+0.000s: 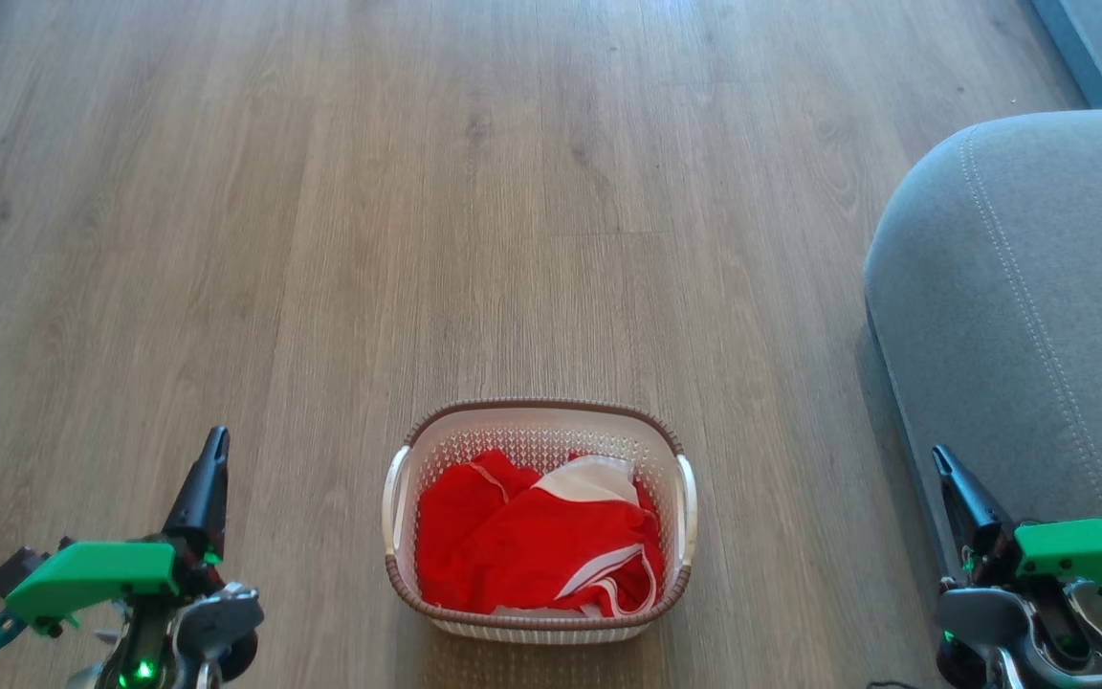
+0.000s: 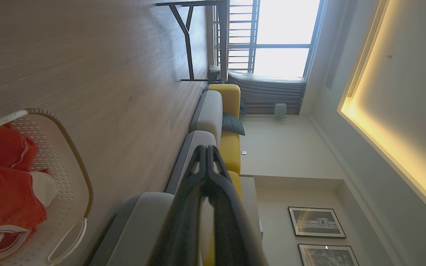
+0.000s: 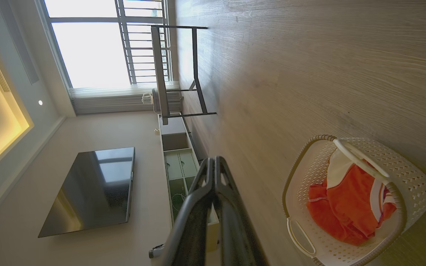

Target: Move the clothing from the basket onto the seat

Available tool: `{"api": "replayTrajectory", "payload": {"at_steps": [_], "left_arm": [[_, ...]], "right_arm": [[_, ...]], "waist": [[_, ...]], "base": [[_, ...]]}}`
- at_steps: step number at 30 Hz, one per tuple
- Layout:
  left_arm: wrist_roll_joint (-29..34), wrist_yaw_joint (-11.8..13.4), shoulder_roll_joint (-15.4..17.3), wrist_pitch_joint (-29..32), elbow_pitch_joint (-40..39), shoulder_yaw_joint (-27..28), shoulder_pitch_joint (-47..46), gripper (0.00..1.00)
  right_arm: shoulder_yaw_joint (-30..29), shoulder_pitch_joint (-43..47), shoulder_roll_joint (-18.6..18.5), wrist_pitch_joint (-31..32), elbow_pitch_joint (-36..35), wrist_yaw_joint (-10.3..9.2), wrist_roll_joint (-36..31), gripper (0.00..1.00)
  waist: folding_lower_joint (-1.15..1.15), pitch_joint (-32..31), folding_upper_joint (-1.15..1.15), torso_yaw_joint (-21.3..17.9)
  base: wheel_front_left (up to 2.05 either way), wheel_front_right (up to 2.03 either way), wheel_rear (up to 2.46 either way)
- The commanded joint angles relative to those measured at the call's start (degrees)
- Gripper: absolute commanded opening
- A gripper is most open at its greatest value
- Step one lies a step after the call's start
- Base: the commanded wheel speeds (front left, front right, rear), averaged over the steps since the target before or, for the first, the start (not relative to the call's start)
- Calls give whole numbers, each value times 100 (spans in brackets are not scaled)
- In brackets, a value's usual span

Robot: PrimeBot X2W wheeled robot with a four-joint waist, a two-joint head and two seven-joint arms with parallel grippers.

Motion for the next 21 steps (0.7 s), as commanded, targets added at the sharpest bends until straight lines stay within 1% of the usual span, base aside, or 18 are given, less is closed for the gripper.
{"api": "replayTrajectory", "payload": {"at_steps": [1,21], "left_arm": [[-8,-40,23,17,-194,204,-319,0],[-8,-40,23,17,-194,204,-319,0]], "right_arm": [[100,-289,-39,41,-211,40,35,0],[100,-289,-39,41,-211,40,35,0]], "waist": [[0,0,0,0],[0,0,0,0]], "base": [[0,0,0],[0,0,0]]}}
